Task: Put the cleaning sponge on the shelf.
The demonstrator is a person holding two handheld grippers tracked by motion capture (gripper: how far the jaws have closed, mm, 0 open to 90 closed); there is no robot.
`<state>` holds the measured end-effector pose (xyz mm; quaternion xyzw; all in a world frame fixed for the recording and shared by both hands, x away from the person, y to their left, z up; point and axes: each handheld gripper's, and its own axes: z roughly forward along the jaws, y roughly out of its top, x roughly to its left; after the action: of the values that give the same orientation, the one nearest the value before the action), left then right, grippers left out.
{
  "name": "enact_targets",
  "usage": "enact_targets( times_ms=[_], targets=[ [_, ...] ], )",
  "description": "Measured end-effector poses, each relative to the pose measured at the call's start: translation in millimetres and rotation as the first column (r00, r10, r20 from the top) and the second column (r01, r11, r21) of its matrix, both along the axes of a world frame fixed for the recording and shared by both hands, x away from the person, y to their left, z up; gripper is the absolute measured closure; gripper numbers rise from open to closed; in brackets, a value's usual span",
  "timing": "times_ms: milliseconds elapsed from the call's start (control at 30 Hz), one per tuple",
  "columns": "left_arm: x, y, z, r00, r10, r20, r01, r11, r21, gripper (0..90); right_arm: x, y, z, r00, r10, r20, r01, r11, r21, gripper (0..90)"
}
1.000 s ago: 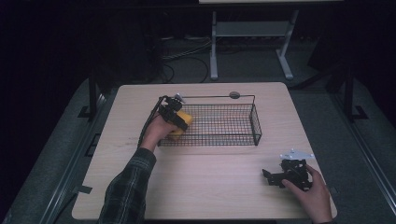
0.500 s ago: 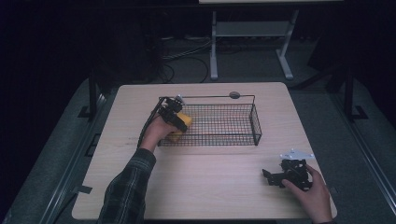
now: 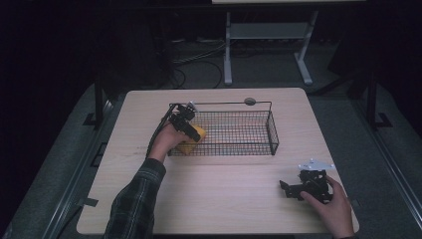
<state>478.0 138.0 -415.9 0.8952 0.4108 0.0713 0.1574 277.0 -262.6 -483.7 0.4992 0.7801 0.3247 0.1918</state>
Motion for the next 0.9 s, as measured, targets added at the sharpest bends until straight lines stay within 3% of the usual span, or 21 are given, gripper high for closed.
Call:
enact_targets(
  times_ms=[500,900],
  targets=[
    [-7.9,4.7,27.5,0.9981,0.004,0.061,0.000,0.9983,-0.059,14.2,0.0,-0.1,0.0,1.0000,0.000,0.001,0.000,1.000,0.000,0.0],
    [-27.0,21.6,48.6,0.9923,0.002,0.124,0.012,0.9936,-0.112,13.6,-0.1,0.1,0.0,1.0000,-0.001,0.000,0.001,1.000,0.001,0.0]
  ],
)
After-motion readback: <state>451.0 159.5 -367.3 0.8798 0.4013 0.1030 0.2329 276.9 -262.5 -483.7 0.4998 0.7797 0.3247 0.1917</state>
